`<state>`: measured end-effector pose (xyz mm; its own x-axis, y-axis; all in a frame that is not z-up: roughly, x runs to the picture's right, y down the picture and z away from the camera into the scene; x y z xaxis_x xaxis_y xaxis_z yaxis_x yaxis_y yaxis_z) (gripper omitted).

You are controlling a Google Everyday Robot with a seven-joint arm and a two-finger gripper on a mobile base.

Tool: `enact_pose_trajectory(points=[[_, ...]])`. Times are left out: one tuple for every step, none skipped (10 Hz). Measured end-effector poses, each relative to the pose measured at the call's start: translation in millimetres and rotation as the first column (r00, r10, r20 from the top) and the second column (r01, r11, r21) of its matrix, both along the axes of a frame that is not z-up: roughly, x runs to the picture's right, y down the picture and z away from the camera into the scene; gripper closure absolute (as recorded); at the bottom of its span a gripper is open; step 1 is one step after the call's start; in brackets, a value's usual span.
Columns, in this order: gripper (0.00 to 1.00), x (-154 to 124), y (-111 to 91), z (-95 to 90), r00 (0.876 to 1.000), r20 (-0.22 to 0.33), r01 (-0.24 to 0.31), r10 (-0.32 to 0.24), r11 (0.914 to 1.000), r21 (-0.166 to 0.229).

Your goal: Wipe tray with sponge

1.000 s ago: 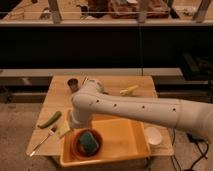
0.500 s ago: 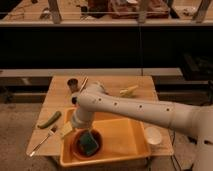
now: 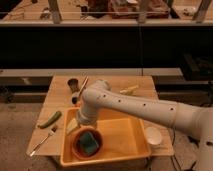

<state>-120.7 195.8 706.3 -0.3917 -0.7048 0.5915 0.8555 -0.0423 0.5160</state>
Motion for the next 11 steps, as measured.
enact_pose_trajectory(points=[[0.2, -1.1, 5.9, 5.3, 1.0, -0.017, 0.013, -0.013, 0.9999, -0.003], [0.2, 0.7, 10.4, 10.0, 0.999, -0.03, 0.017, -0.017, 0.9998, -0.01], [0.2, 2.8, 12.7, 12.2, 0.999, -0.037, 0.016, -0.016, 0.9997, -0.016], [0.2, 6.9, 15.4, 14.5, 0.999, -0.046, 0.013, -0.014, 0.9996, -0.024], [0.2, 9.1, 17.5, 15.5, 0.999, -0.052, 0.013, -0.015, 0.9995, -0.028], [0.2, 10.6, 20.2, 16.6, 0.998, -0.056, 0.014, -0.016, 0.9994, -0.033], [0.2, 11.8, 24.1, 18.1, 0.998, -0.06, 0.016, -0.018, 0.9991, -0.038], [0.2, 11.7, 27.7, 19.0, 0.998, -0.06, 0.018, -0.021, 0.9989, -0.044], [0.2, 11.7, 29.7, 19.4, 0.998, -0.061, 0.02, -0.023, 0.9987, -0.047], [0.22, 12.5, 31.2, 19.7, 0.998, -0.062, 0.021, -0.024, 0.9985, -0.05], [0.31, 13.8, 33.5, 20.7, 0.998, -0.065, 0.022, -0.025, 0.9982, -0.055]])
